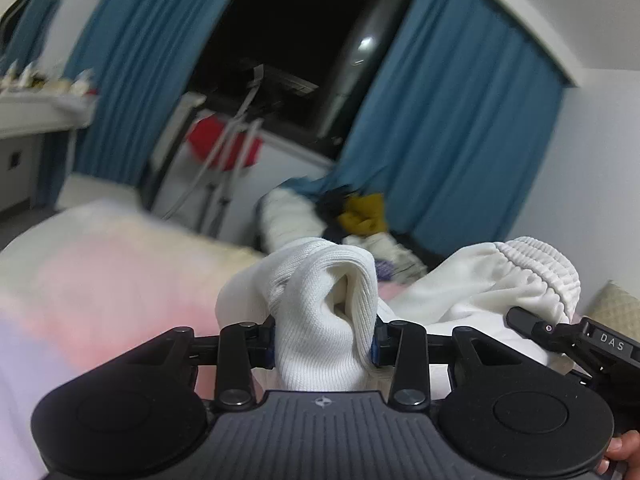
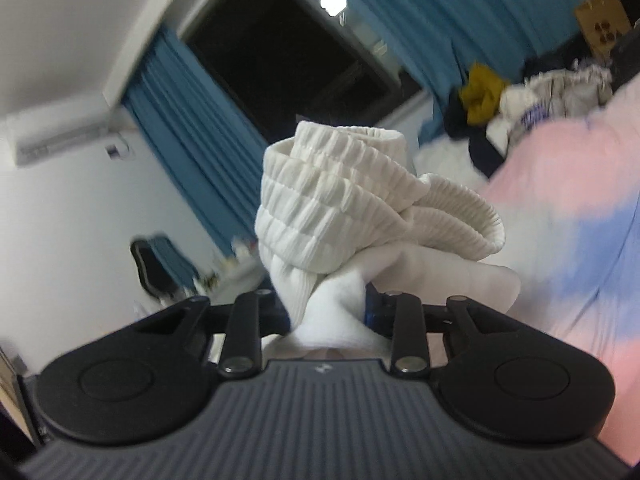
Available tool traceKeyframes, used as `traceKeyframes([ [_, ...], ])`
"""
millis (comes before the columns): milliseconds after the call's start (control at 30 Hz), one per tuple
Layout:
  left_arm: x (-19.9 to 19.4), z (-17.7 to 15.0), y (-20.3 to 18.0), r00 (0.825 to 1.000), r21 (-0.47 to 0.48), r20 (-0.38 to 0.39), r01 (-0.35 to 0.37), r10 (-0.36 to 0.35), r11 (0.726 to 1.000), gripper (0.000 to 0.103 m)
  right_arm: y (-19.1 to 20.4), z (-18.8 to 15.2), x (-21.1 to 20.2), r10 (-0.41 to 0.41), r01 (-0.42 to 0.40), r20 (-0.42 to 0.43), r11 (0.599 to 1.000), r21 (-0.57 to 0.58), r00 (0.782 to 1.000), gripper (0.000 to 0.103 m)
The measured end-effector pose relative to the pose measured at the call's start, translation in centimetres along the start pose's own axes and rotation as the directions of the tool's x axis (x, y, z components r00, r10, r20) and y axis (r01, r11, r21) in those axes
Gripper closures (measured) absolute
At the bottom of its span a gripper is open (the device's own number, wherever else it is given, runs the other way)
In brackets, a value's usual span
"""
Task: Fold clothes
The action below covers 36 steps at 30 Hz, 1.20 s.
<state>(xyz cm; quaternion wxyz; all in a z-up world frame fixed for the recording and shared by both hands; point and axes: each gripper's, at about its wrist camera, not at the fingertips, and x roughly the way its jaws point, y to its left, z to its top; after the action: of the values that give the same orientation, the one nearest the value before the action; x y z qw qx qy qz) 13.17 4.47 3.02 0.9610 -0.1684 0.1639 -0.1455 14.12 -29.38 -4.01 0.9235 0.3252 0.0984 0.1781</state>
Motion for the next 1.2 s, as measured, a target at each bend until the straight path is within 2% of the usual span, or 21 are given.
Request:
traceKeyframes([
  [100, 4.1, 1.7, -4.4, 0.997, 0.022, 0.027, 0.07, -0.071, 0.997, 0.062, -1.3, 3.4, -1.9, -0.007, 0.008, 0.097, 1.0, -0.008, 0.995, 0.07],
  [233, 11.1, 2.4, -10.4, 0.988, 0.076, 0.021, 0.152, -0.154, 0.985, 0.062, -4.4, 7.3, -3.4, -0.06, 0.07, 0.226, 0.997, -0.035, 0.972, 0.07],
  [333, 16.6, 1.5, -14.4, 0.981, 0.118, 0.007, 0.193, -0.196, 0.974, 0.062, -8.3, 9.0, -3.8, -0.112, 0.13, 0.312, 0.991, -0.039, 0.944, 0.07],
  [433, 23.0, -1.5, -17.6, 0.976, 0.193, -0.043, 0.216, -0.212, 0.957, 0.062, -13.0, 9.1, -3.5, -0.177, 0.195, 0.359, 0.981, -0.014, 0.916, 0.07],
  [467, 25.0, -2.9, -18.5, 0.977, 0.23, -0.079, 0.214, -0.2, 0.949, 0.061, -14.8, 8.8, -3.3, -0.215, 0.227, 0.357, 0.974, 0.007, 0.909, 0.07],
  [533, 28.9, -6.1, -19.6, 0.973, 0.28, -0.188, 0.183, -0.133, 0.942, 0.061, -18.3, 7.5, -2.1, -0.351, 0.352, 0.295, 0.935, 0.052, 0.889, 0.07],
  [600, 32.4, -9.6, -19.8, 0.952, 0.299, -0.302, 0.15, -0.056, 0.942, 0.06, -22.0, 5.3, -0.6, -0.467, 0.457, 0.155, 0.884, 0.098, 0.87, 0.07],
  [633, 33.3, -11.2, -19.7, 0.944, 0.312, -0.329, 0.14, -0.031, 0.94, 0.058, -23.7, 4.0, 0.1, -0.509, 0.499, 0.072, 0.858, 0.121, 0.858, 0.07],
  [700, 33.9, -13.4, -18.8, 0.939, 0.311, -0.345, 0.132, -0.018, 0.941, 0.052, -25.3, 1.9, 0.8, -0.55, 0.551, -0.037, 0.829, 0.1, 0.834, 0.069],
  [733, 34.0, -14.1, -18.5, 0.937, 0.303, -0.35, 0.128, -0.014, 0.944, 0.051, -25.4, 1.4, 0.8, -0.554, 0.557, -0.056, 0.826, 0.084, 0.83, 0.068],
  [767, 34.0, -14.6, -18.4, 0.933, 0.299, -0.36, 0.127, -0.011, 0.946, 0.049, -25.3, 1.1, 0.7, -0.554, 0.558, -0.065, 0.827, 0.069, 0.83, 0.067],
  [867, 33.9, -14.7, -18.4, 0.925, 0.302, -0.379, 0.136, -0.012, 0.944, 0.043, -26.1, 1.4, 0.5, -0.551, 0.557, -0.086, 0.815, 0.158, 0.83, 0.064],
  [933, 33.6, -13.9, -18.2, 0.918, 0.283, -0.396, 0.127, -0.005, 0.951, 0.038, -25.9, 1.6, 0.5, -0.565, 0.572, -0.089, 0.803, 0.167, 0.82, 0.059],
  [1033, 31.3, -12.2, -17.2, 0.914, 0.295, -0.405, 0.122, 0.008, 0.948, 0.035, -24.7, 1.6, -0.7, -0.579, 0.588, -0.111, 0.779, 0.217, 0.808, 0.056],
  [1100, 26.7, -10.8, -15.3, 0.917, 0.309, -0.398, 0.137, -0.003, 0.941, 0.031, -23.6, 1.2, -2.4, -0.598, 0.608, -0.123, 0.751, 0.26, 0.792, 0.055],
  [1200, 22.5, -9.2, -15.2, 0.927, 0.323, -0.374, 0.158, -0.027, 0.933, 0.027, -20.2, 0.9, -4.6, -0.645, 0.656, -0.126, 0.724, 0.213, 0.754, 0.055],
])
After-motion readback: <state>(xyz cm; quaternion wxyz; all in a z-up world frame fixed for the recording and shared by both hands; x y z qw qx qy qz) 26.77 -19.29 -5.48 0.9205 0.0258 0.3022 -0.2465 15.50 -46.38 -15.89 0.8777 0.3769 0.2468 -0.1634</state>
